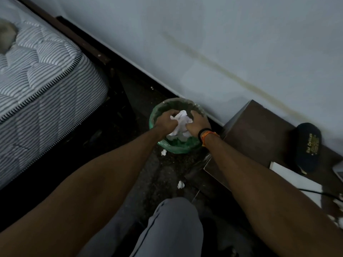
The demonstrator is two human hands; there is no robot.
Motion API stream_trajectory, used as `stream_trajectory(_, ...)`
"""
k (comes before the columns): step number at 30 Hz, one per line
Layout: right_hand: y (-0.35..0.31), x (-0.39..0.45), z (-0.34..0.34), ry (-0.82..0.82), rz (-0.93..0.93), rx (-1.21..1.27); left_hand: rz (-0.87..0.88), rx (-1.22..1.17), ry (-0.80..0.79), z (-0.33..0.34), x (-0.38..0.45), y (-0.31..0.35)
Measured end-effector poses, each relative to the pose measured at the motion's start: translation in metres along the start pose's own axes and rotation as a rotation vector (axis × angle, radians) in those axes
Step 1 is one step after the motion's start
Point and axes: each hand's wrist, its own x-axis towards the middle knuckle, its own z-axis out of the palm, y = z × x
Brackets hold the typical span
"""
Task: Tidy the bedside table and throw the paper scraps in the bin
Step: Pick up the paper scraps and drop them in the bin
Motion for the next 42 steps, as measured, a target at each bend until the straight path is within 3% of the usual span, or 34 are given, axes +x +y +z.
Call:
stream_trajectory(4,0.008,-0.013,-0.015,0.079,-0.022,0.011,-0.062,0.089,0.017,0.002,-0.004,0.008)
stream_trajectory(9,0.016,-0.050,-0.053,0.254,-0.096,0.025,0.024,0.157,0.024,0.010,-0.029,0.041)
stream_trajectory(13,0.033,-0.089,-0.090,0.375,-0.151,0.023,0.162,0.203,0.037,0.023,-0.055,0.083)
stream_trajectory(18,0.078,-0.149,-0.133,0.554,-0.090,0.029,0.417,0.259,0.016,0.061,-0.097,0.134)
stream_trajectory(25,0.156,-0.228,-0.168,0.640,0.047,0.005,0.823,0.408,-0.079,0.126,-0.165,0.183)
stream_trajectory(32,0.243,-0.302,-0.192,0.647,0.250,-0.040,0.909,0.494,-0.343,0.193,-0.210,0.203)
stream_trajectory(36,0.277,-0.329,-0.186,0.569,0.338,-0.065,0.946,0.579,-0.464,0.220,-0.228,0.206)
stream_trajectory(42,0.302,-0.333,-0.159,0.432,0.298,-0.107,0.919,0.611,-0.542,0.247,-0.237,0.204)
